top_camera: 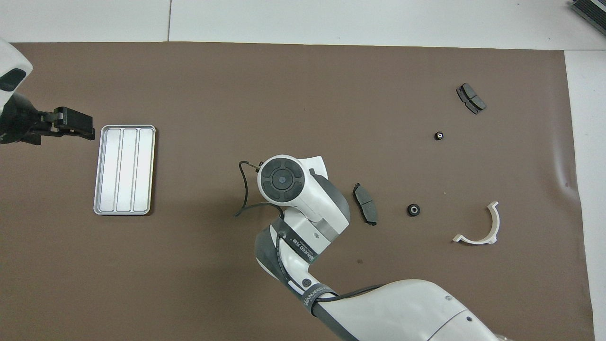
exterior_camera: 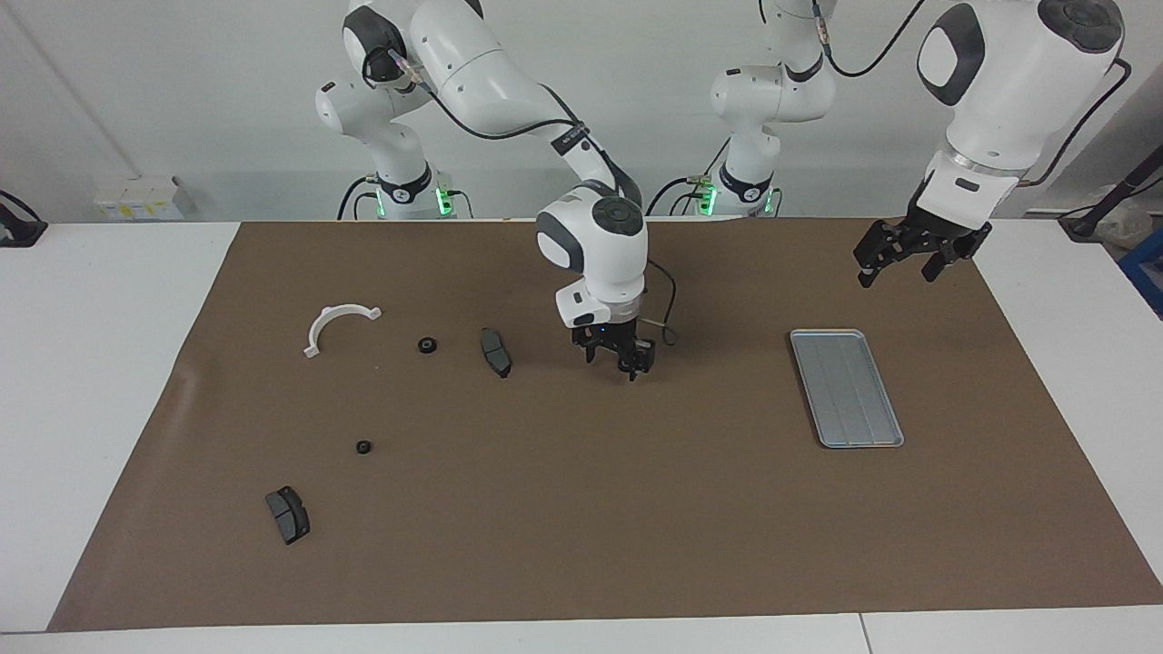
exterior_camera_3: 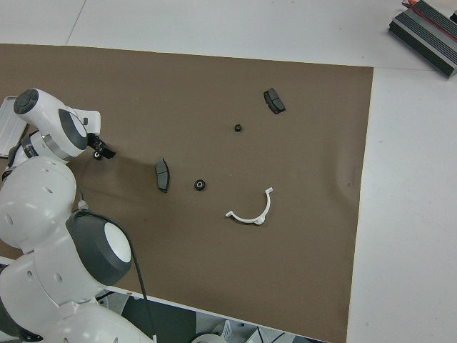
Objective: Pick bearing gear from pile to tray
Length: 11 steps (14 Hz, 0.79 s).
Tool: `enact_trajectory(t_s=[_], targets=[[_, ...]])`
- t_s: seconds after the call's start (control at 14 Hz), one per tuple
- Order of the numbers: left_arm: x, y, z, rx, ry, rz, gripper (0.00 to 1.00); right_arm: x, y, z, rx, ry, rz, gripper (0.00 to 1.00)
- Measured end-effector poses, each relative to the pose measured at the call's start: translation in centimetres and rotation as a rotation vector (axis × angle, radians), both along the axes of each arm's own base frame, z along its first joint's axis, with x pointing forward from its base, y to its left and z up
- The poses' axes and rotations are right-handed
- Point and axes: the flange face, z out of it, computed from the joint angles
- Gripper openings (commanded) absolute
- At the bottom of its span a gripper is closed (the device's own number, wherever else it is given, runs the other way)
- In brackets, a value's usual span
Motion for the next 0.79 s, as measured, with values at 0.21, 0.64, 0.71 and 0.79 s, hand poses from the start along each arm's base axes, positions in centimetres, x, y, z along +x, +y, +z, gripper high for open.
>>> enact_trajectory(t_s=[0.21,0.64,0.71,0.79], targets=[[0.0,0.0,0.0,0.0,0.0,0.0,1.0,0.9,-5.9,1.8,-0.035,0.019,0.063,0.91],[0.0,0.0,0.0,0.0,0.0,0.0,1.0,-1.6,-17.9,3.5,-0.087,0.072,0.174,0.91],[0.0,0.0,0.0,0.0,0.0,0.0,1.0,-2.1,-19.9,3.7,-0.093,0.081,0.196,0.91],[0.0,0.0,0.0,0.0,0.0,0.0,1.0,-2.6,-21.9,3.8,-0.098,0.09,0.215,0.9]])
